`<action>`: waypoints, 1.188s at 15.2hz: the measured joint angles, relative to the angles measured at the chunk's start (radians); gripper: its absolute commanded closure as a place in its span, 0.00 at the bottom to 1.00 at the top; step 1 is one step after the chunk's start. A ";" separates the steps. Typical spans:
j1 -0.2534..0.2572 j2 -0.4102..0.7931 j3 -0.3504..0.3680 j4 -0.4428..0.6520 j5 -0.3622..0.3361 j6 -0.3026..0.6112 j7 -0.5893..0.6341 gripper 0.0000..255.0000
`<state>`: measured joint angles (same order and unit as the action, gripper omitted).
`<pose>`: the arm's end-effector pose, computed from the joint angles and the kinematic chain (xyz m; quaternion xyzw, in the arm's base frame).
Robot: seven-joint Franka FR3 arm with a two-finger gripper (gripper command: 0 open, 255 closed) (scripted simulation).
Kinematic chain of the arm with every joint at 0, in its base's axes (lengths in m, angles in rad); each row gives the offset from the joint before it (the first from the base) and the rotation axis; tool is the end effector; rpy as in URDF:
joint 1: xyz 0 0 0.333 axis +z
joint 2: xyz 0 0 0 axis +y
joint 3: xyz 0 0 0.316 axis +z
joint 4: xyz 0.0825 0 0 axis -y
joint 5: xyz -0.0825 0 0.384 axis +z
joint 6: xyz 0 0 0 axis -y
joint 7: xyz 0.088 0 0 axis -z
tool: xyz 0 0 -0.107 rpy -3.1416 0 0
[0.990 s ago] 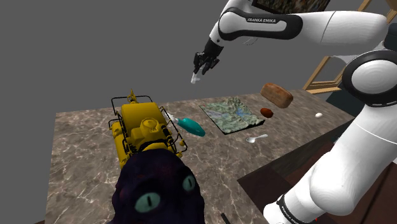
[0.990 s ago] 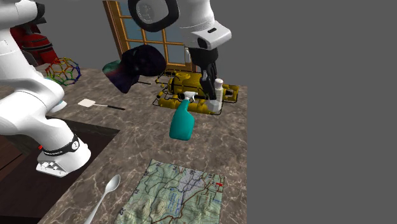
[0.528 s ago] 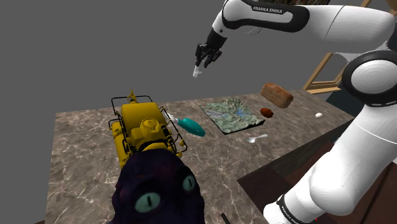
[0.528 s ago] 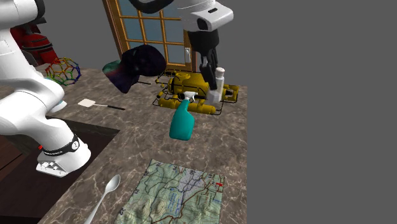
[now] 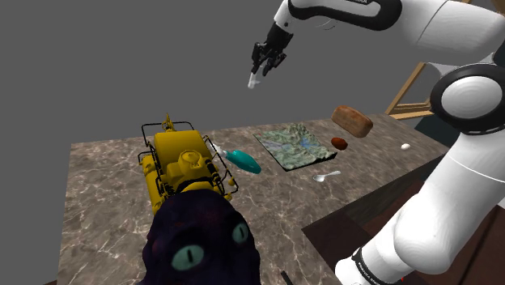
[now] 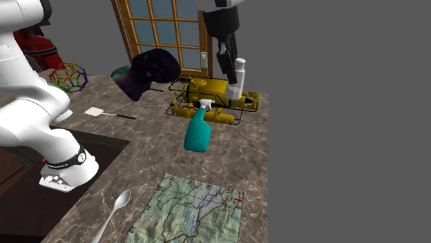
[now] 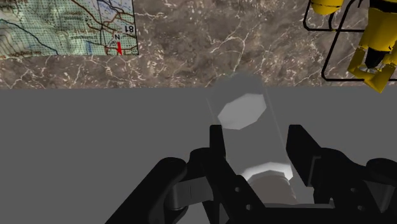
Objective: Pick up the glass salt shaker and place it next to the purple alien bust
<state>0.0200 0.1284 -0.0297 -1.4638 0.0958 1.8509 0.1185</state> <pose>0.6205 0.0028 0.6295 -0.9881 0.0703 -0.1262 0.0524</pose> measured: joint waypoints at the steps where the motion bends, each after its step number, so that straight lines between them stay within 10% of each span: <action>1: 0.001 0.006 0.001 0.024 -0.001 -0.018 0.003 1.00; 14: -0.003 0.092 0.000 0.320 0.000 -0.227 0.020 1.00; 18: 0.024 -0.054 0.015 0.129 -0.016 -0.180 0.055 1.00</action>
<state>0.0444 0.0745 -0.0151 -1.3344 0.0800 1.6709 0.1739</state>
